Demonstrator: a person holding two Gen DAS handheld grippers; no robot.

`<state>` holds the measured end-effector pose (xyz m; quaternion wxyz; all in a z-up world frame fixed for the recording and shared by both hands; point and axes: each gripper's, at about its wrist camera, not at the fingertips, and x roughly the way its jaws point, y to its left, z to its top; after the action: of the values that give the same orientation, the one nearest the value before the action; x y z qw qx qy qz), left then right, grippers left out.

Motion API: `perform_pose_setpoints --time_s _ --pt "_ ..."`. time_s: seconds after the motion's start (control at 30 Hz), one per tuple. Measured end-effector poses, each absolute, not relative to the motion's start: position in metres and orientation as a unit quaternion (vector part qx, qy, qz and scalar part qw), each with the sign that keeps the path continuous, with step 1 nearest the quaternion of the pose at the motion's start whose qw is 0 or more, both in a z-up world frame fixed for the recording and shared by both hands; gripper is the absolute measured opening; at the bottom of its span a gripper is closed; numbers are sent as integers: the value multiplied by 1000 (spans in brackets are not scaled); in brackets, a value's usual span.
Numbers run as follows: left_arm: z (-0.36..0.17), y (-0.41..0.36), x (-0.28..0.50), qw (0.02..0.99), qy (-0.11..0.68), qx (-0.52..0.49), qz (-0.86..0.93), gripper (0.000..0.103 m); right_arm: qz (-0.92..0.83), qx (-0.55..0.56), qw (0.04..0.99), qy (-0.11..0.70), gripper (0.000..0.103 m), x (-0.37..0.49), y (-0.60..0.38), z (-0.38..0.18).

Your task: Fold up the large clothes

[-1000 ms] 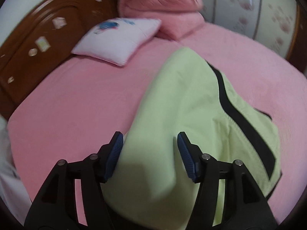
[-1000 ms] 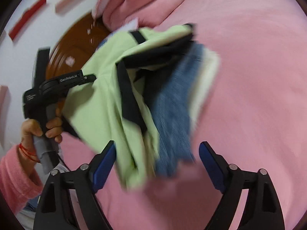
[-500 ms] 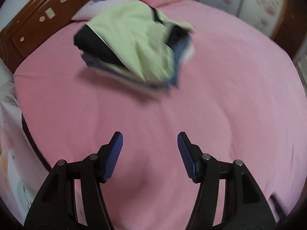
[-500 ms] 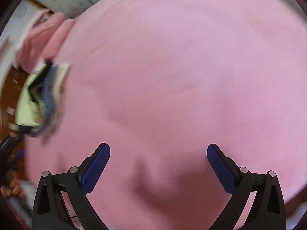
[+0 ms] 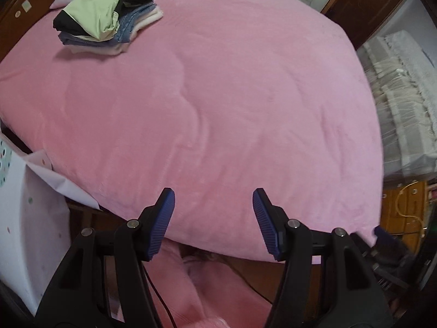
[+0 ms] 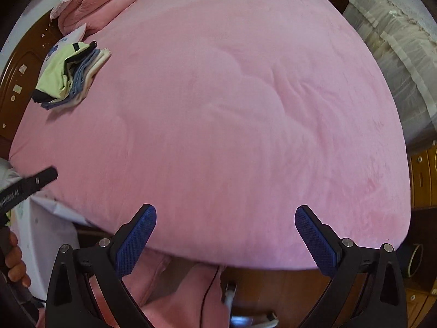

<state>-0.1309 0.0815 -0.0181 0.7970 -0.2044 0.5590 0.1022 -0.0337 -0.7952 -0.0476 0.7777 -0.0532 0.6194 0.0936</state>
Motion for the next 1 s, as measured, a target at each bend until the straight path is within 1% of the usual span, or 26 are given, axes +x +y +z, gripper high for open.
perform_pose_setpoints --time_s 0.1,0.17,0.27,0.37,0.53,0.63,0.8,0.93,1.0 --pt "12 72 -134 809 547 -187 101 56 124 -22 773 622 102 -57 -790 -32" --pt "31 64 -134 820 540 -161 102 56 135 -1 769 624 102 -75 -825 -18" --pt "60 43 -138 831 534 -124 94 56 153 23 770 618 102 -87 -821 -1" --pt "82 22 -146 841 524 -105 78 56 144 19 790 596 102 -89 -808 30" --pt "114 -8 -159 856 507 -75 75 57 135 2 815 563 102 -96 -803 64" --pt "129 -20 -159 864 496 -54 65 61 108 17 817 567 102 -94 -808 80" --pt "134 -33 -157 867 494 -7 65 63 68 18 822 565 102 -92 -807 95" --pt "142 -38 -160 875 479 9 73 71 42 10 829 558 102 -96 -802 107" --pt "145 -39 -161 876 477 11 72 72 42 17 832 553 102 -94 -806 110"
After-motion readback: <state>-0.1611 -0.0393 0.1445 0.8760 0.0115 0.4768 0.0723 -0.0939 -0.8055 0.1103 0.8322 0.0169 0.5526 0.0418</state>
